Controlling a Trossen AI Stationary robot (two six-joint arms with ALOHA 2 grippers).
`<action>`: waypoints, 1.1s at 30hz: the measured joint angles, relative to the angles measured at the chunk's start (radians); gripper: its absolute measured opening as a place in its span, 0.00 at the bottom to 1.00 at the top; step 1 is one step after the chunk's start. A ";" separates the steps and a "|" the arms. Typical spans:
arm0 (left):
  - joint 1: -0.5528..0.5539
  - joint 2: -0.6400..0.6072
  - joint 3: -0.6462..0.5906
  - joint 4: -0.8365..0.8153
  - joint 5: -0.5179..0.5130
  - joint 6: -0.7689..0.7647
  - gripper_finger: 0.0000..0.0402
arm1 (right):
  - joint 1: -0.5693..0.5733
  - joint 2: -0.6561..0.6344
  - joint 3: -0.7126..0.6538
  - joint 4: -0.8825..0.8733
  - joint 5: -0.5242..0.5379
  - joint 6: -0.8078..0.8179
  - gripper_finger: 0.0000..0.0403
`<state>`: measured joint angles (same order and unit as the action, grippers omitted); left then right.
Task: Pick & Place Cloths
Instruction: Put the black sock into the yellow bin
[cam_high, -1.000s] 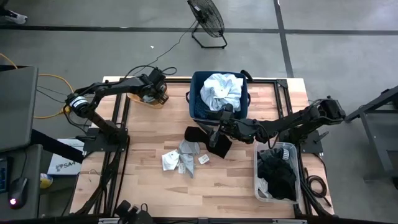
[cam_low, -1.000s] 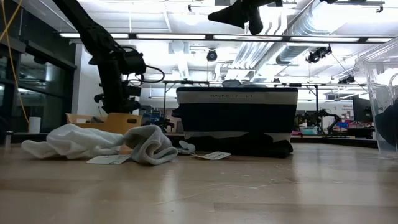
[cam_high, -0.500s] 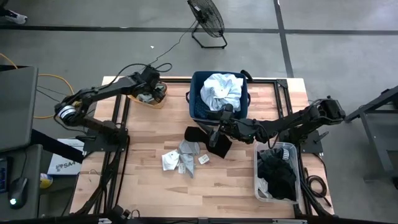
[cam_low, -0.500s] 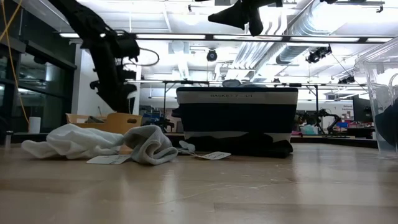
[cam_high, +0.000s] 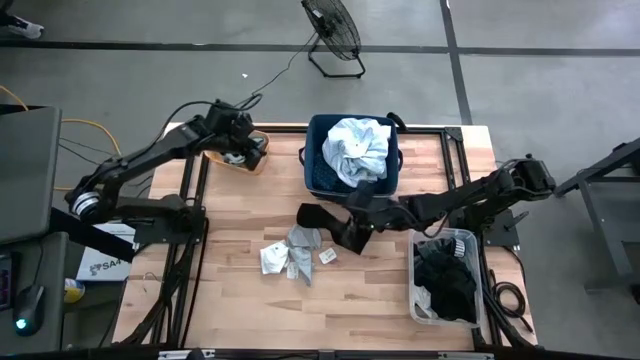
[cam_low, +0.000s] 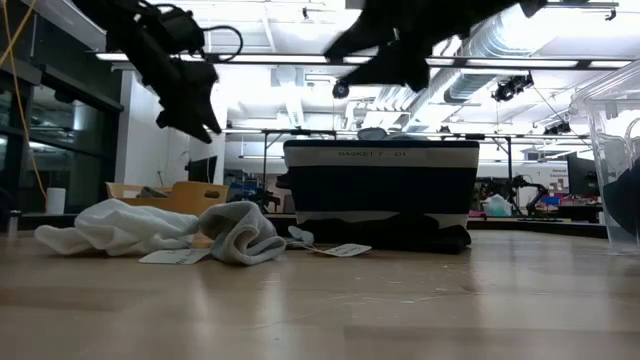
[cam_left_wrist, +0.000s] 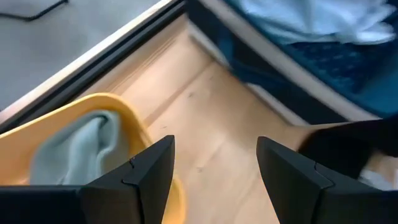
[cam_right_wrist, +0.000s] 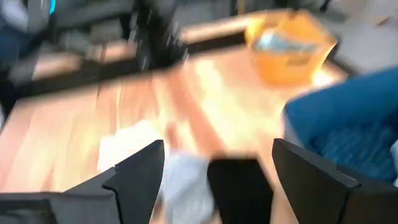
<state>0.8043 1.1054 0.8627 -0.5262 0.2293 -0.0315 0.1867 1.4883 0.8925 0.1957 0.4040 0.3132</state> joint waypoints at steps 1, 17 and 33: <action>0.000 -0.011 0.000 -0.001 0.019 0.000 0.56 | 0.000 0.000 0.000 -0.041 -0.030 -0.001 0.72; -0.052 -0.050 0.000 0.002 0.355 0.057 0.56 | 0.001 0.055 0.000 -0.410 -0.190 -0.260 0.68; -0.410 -0.050 0.000 0.011 0.156 -0.001 0.56 | 0.000 0.259 0.000 -0.411 -0.177 -0.290 0.61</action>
<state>0.3942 1.0554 0.8627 -0.5156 0.3858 -0.0326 0.1867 1.7472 0.8921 -0.2150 0.2269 0.0231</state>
